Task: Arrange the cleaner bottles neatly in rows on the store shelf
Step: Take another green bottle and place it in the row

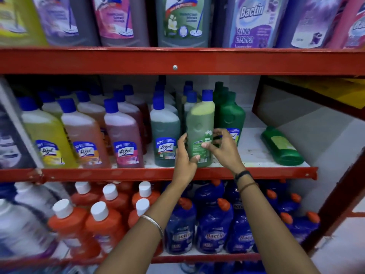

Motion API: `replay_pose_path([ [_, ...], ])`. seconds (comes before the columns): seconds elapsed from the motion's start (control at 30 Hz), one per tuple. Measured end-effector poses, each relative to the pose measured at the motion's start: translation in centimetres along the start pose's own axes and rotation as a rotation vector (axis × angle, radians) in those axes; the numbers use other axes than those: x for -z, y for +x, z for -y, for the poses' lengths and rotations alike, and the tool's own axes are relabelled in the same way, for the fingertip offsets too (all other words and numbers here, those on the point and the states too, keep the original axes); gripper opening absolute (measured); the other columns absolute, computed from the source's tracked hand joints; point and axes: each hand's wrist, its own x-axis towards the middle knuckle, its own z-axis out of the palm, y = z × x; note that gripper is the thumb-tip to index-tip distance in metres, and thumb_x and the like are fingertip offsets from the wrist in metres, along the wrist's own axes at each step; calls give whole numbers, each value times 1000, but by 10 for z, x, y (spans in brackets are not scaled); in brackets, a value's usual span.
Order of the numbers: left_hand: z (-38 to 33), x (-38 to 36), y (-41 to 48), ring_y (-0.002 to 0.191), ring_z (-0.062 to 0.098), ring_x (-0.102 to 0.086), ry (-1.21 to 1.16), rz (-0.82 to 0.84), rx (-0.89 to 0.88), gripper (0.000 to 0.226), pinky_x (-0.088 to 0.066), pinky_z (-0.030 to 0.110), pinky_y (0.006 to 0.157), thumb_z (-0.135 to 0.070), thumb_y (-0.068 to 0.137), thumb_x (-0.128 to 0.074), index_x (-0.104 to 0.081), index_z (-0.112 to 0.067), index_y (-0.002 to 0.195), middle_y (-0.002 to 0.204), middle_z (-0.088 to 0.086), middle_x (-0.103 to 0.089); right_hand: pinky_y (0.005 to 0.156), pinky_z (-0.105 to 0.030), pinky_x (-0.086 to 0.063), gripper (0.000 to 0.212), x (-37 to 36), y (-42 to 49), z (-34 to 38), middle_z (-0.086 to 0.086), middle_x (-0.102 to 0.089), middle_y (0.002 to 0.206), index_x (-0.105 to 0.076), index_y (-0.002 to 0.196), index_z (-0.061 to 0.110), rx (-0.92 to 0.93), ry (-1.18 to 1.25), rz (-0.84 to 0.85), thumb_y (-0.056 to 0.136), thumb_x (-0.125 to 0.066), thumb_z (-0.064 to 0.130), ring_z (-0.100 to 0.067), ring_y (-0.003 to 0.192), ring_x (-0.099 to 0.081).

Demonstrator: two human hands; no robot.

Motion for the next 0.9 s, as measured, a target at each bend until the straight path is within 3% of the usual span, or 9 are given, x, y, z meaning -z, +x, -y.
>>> replay_pose_path([
  [0.1, 6, 0, 3, 128, 20, -45, 43, 17, 6, 82, -40, 45, 107, 2, 70, -59, -24, -31, 136, 140, 6, -44, 83, -36, -54, 57, -5, -1, -10, -8, -56, 123, -45, 120, 8, -11, 10, -19, 75, -77, 20, -24, 102, -61],
  [0.23, 16, -3, 5, 134, 20, -38, 111, 54, -22, 83, -37, 45, 110, 6, 71, -57, -22, -22, 142, 146, 7, -38, 75, -11, -50, 49, -14, -9, -22, -7, -54, 121, -45, 117, 10, -17, 86, -66, 77, -73, 9, -14, 99, -61],
  [0.33, 18, -5, 4, 134, 18, -39, 110, 45, -4, 77, -36, 43, 111, 4, 76, -57, -24, -17, 143, 147, 7, -39, 77, -7, -47, 53, -23, -15, -28, -11, -51, 126, -47, 125, 5, -15, 101, -163, 79, -72, 8, -22, 108, -58],
  [0.47, 18, -7, -16, 132, 18, -44, 79, 26, -20, 65, -39, 42, 110, -9, 82, -45, -26, -28, 142, 144, 7, -45, 69, 5, -42, 55, -21, -20, -33, -5, -50, 125, -49, 134, 6, 7, 110, -186, 82, -68, 6, -17, 105, -58],
  [0.57, 9, -13, -28, 116, 28, -56, 100, 5, 8, 64, -44, 22, 96, 2, 85, -40, -28, -20, 144, 130, 17, -57, 79, -6, -49, 40, -16, -23, -30, -5, -57, 125, -49, 128, 7, -11, 215, -169, 90, -59, 11, -14, 106, -60],
  [0.67, 1, -17, -34, 92, 1, -58, 106, 1, 29, 64, -38, -2, 76, 7, 85, -38, -31, -18, 143, 113, 0, -59, 99, -29, -48, 41, -15, -22, -27, -2, -57, 126, -48, 126, 11, -39, 270, -92, 91, -56, 32, -16, 116, -57],
  [0.8, 0, -17, -36, 53, 7, -42, 126, 13, 44, 68, -42, 23, 62, 7, 80, -39, -35, -25, 140, 66, 6, -54, 89, -10, -47, 49, -13, -18, -25, 13, -56, 119, -46, 129, 14, -32, 288, 20, 89, -56, 41, 1, 108, -56],
  [0.83, 1, -18, -37, 53, 7, -43, 140, 21, 33, 70, -44, 26, 62, 7, 79, -39, -36, -27, 140, 65, 6, -56, 88, -12, -49, 47, -14, -15, -25, 12, -57, 117, -48, 126, 19, -24, 271, 30, 88, -58, 44, 0, 107, -57],
  [0.9, -1, -19, -39, 70, 6, -57, 153, 63, -9, 72, -53, 28, 74, 9, 77, -38, -38, -27, 139, 91, 11, -70, 94, -28, -52, 43, -15, -9, -31, -1, -61, 118, -56, 116, 26, -21, 232, 13, 83, -59, 52, -13, 108, -61],
])
